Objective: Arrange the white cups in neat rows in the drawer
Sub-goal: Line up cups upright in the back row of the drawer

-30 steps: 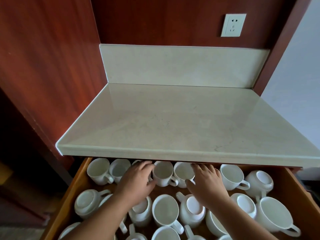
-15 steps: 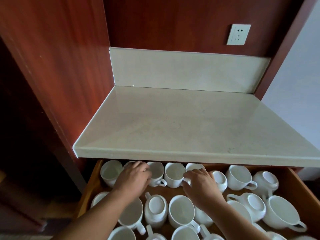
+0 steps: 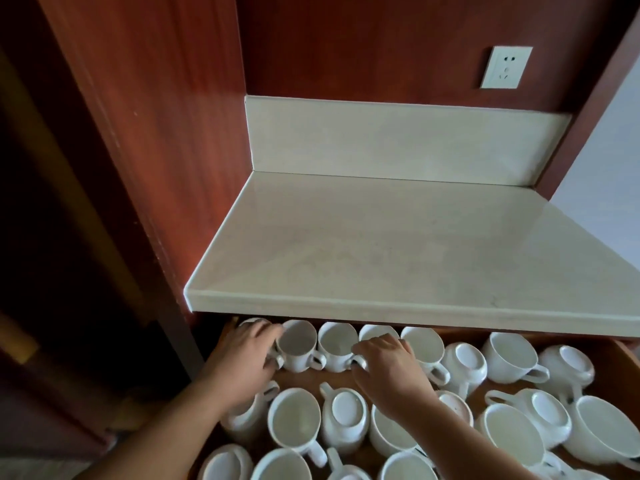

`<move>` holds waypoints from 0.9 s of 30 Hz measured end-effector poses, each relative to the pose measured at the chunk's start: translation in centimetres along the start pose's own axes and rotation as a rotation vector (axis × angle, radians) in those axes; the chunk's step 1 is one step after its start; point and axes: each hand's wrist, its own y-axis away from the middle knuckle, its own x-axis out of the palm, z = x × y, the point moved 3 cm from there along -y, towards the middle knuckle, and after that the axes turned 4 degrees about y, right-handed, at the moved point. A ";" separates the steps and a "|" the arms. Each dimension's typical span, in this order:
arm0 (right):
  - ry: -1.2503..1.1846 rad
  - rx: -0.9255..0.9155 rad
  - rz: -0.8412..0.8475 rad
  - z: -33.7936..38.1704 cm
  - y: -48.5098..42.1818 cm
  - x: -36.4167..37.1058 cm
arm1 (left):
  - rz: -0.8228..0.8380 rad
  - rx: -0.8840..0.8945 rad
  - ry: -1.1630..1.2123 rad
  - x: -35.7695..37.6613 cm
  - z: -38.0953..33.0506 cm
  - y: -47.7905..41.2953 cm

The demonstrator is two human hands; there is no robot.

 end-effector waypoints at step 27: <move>0.080 0.353 0.203 -14.7 5.3 -6.0 | 0.106 0.239 0.373 0.9 -17.2 -4.9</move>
